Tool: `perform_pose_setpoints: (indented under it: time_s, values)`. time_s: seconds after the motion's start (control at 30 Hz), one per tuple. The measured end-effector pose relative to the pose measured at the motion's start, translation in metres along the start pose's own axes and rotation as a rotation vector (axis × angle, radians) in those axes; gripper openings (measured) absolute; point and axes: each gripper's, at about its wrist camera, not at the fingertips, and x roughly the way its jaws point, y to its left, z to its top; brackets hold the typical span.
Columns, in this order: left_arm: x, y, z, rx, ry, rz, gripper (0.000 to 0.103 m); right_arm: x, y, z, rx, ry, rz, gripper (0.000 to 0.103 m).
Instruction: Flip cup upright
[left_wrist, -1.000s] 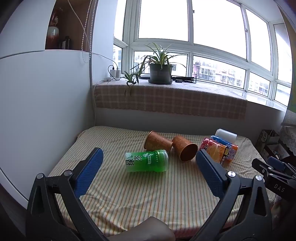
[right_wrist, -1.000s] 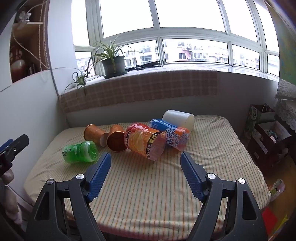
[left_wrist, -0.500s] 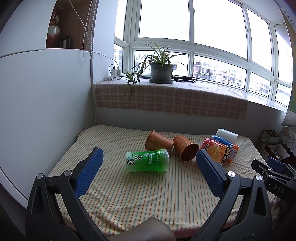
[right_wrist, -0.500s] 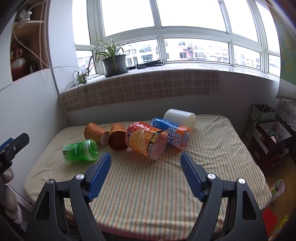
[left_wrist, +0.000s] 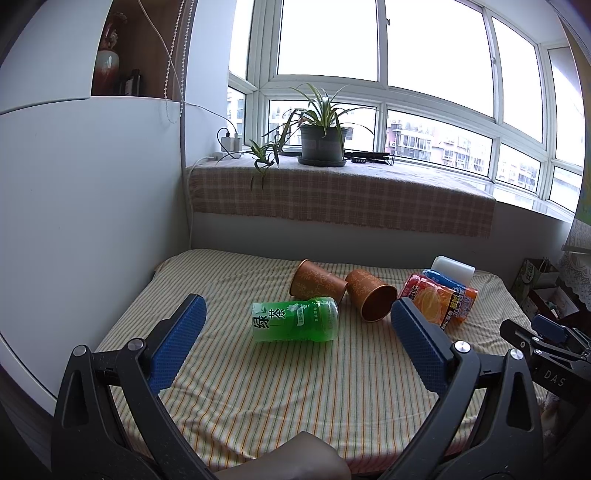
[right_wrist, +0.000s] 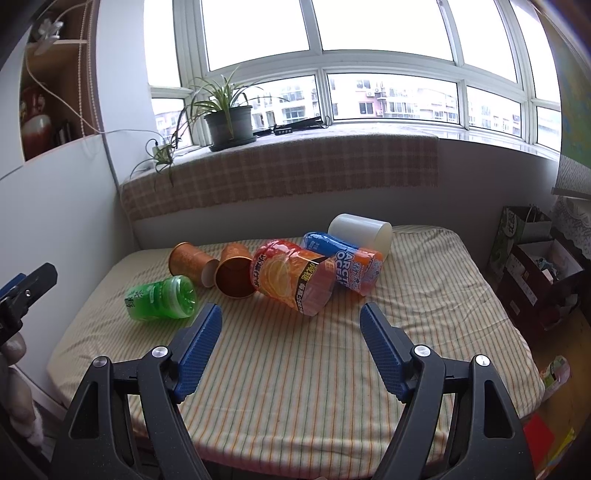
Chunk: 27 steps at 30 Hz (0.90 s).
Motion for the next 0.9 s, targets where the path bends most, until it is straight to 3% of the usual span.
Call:
perform_pose_setpoints:
  time_s: [0.9]
  values:
    - [0.0022, 0.0002, -0.0031, -0.003, 0.003, 0.000, 0.102, 0.0075, 0.0089, 0.0007, -0.017, 0.018, 0.012, 0.077]
